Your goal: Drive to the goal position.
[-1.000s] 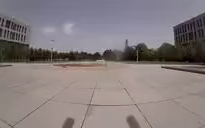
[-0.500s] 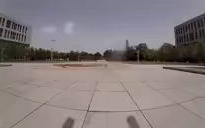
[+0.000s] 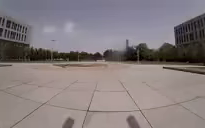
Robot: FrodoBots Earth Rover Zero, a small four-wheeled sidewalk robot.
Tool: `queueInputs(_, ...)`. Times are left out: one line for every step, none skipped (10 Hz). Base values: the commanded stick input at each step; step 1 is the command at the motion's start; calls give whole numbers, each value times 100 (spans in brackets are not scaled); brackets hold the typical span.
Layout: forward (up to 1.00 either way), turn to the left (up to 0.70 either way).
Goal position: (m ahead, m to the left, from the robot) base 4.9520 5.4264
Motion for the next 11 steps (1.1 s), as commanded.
queueInputs(70, 1)
queueInputs(70, 1)
queueInputs(70, 1)
queueInputs(70, 1)
queueInputs(70, 16)
queueInputs(70, 36)
queueInputs(70, 36)
queueInputs(70, 36)
queueInputs(70, 36)
queueInputs(70, 36)
queueInputs(70, 36)
